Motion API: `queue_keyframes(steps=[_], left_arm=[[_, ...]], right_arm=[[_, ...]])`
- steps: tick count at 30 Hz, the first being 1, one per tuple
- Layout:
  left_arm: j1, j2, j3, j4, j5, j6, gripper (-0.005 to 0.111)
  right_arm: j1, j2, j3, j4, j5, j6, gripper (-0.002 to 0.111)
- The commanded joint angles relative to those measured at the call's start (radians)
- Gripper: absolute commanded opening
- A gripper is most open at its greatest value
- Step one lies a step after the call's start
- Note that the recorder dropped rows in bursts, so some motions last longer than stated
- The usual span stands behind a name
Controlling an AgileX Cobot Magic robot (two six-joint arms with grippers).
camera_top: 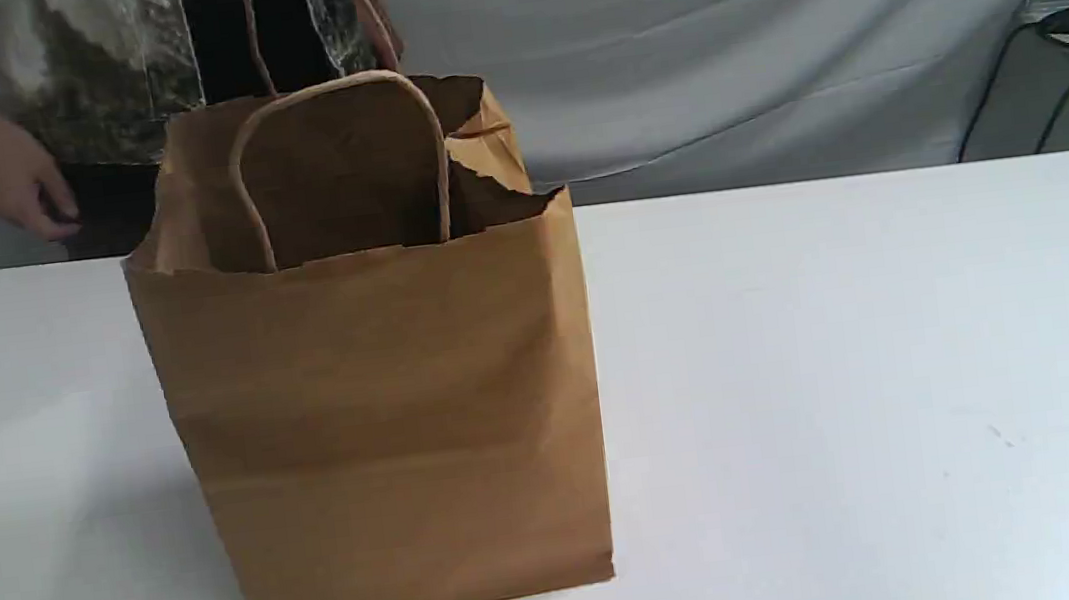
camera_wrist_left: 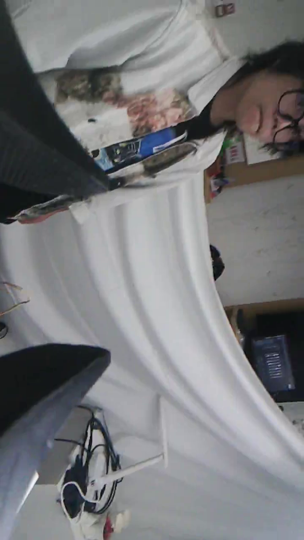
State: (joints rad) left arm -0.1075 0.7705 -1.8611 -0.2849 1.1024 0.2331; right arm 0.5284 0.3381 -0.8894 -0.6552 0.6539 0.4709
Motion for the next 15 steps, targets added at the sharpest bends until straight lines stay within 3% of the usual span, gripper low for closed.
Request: queue_keyframes(steps=[1,5,9,15], left_arm=[[-0.009,-0.116,0.080,0.017,-0.006,0.007,0.047],[-0.009,-0.252,0.212,0.057,-0.021,0.013,0.046],[-0.009,-0.384,0.347,0.075,-0.140,0.011,0.046],[-0.009,-0.487,0.455,0.111,-0.241,0.011,0.046]], right_arm=[[-0.008,-0.069,0.009,-0.006,0.048,0.025,0.055],[-0.008,-0.116,0.009,-0.010,0.087,0.027,0.055],[-0.008,-0.132,0.009,-0.012,0.103,0.025,0.055],[-0.008,-0.132,0.009,-0.012,0.138,0.025,0.055]])
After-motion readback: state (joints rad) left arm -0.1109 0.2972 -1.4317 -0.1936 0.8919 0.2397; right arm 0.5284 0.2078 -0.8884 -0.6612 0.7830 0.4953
